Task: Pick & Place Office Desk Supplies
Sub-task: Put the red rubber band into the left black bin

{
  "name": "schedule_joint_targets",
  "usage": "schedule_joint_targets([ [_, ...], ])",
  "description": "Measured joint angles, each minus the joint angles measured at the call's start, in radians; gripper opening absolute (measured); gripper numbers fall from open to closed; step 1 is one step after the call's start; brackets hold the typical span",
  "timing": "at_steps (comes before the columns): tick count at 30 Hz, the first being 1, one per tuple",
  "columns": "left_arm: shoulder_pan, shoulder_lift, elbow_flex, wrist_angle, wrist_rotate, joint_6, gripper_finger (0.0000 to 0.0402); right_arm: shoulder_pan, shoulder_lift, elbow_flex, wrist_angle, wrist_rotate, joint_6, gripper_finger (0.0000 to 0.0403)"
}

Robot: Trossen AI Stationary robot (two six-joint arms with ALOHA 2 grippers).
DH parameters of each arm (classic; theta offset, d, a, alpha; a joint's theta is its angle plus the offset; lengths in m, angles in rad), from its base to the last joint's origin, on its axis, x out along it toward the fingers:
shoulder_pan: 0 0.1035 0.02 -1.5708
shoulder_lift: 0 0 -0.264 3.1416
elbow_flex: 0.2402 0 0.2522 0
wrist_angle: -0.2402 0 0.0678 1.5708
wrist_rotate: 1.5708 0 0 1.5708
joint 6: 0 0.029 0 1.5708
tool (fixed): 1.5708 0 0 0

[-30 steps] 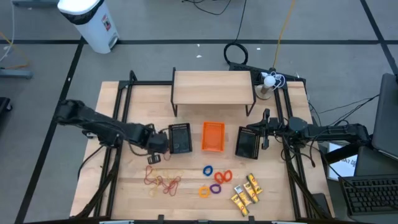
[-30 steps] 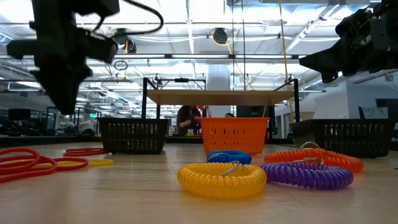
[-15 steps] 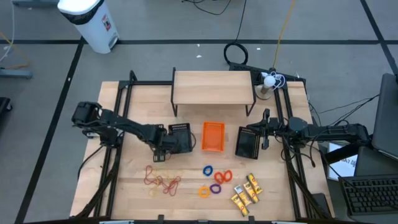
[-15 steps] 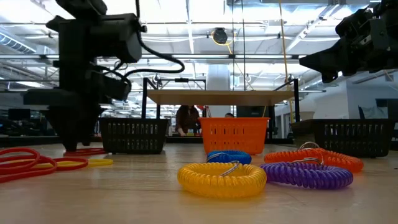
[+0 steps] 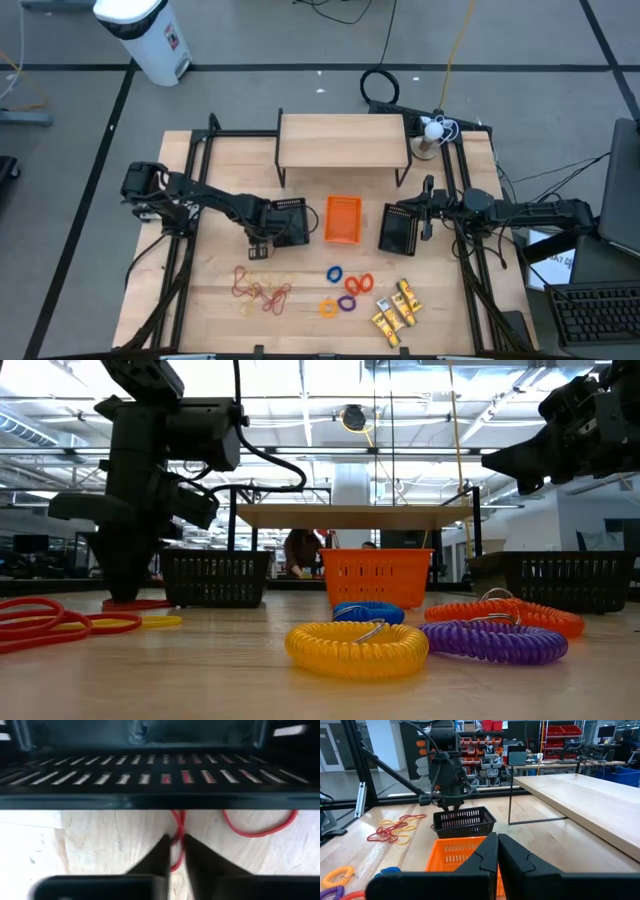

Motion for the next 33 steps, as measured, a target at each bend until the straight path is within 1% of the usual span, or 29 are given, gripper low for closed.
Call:
schedule_joint_targets([
  [1,-0.005,0.000,0.000,0.000,-0.010,-0.002,0.0014,0.000,0.000,0.000,0.000,0.000,0.000,0.0004],
  [4,-0.022,-0.014,-0.002,-0.010,-0.022,-0.007,0.0011,0.000,0.000,0.000,0.000,0.000,0.000,0.0004],
  [8,-0.059,-0.099,-0.010,-0.065,-0.042,-0.036,0.0003,0.000,0.000,0.000,0.000,0.001,0.000,0.0004],
  [13,-0.117,-0.301,-0.001,-0.117,-0.038,-0.086,0.0002,0.000,0.000,0.000,0.005,0.003,-0.001,0.0004],
  [18,-0.167,-0.504,-0.002,-0.161,-0.094,-0.135,0.0001,0.000,0.001,0.000,0.006,0.003,-0.001,0.0004],
  [22,-0.206,-0.686,-0.025,-0.170,-0.193,-0.123,0.0001,0.000,0.001,0.000,0.010,0.003,-0.001,0.0004],
  [24,-0.209,-0.783,-0.064,-0.131,-0.208,-0.116,0.0001,0.000,0.001,0.000,0.009,0.003,-0.001,0.0004],
  [28,-0.209,-0.963,-0.173,0.019,-0.202,-0.080,0.0001,0.000,0.001,0.000,0.009,0.005,-0.003,0.0004],
  [31,-0.209,-1.064,-0.246,0.112,-0.202,-0.066,0.0001,0.000,0.001,0.000,0.013,0.012,-0.004,0.0004],
  [33,-0.209,-1.112,-0.283,0.131,-0.201,-0.056,0.0001,0.000,0.001,0.000,0.012,0.029,-0.003,0.0004],
])
